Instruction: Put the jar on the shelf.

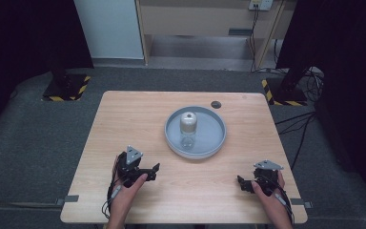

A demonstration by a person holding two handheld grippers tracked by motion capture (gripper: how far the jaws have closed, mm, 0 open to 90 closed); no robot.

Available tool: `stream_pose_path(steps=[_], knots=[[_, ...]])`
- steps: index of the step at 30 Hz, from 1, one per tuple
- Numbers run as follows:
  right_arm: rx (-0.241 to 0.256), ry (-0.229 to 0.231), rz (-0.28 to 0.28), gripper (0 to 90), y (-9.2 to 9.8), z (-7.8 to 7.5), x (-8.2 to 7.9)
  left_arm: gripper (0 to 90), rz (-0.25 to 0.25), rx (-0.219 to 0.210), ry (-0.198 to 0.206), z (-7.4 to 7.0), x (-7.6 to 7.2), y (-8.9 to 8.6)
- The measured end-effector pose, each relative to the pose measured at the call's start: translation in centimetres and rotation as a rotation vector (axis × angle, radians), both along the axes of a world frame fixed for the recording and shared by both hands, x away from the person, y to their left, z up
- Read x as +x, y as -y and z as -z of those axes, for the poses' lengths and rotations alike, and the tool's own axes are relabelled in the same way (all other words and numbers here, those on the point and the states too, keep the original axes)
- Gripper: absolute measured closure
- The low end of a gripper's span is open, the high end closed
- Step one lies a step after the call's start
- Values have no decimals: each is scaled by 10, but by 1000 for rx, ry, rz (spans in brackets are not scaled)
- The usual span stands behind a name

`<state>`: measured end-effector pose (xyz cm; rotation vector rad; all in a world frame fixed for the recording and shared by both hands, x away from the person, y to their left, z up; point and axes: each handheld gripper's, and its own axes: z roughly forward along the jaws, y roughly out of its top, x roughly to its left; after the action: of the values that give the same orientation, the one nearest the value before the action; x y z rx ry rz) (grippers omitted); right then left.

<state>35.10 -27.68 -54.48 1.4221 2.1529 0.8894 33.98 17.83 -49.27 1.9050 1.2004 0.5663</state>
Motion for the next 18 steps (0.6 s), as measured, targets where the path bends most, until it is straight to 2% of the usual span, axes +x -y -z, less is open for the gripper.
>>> stream_pose_path(steps=[5, 18], knots=[[0, 0, 0, 3, 0, 0, 0, 24, -19, -10, 3, -2, -2, -7], [0, 0, -1, 3, 0, 0, 0, 24, -54, 10, -20, 0, -6, -20]])
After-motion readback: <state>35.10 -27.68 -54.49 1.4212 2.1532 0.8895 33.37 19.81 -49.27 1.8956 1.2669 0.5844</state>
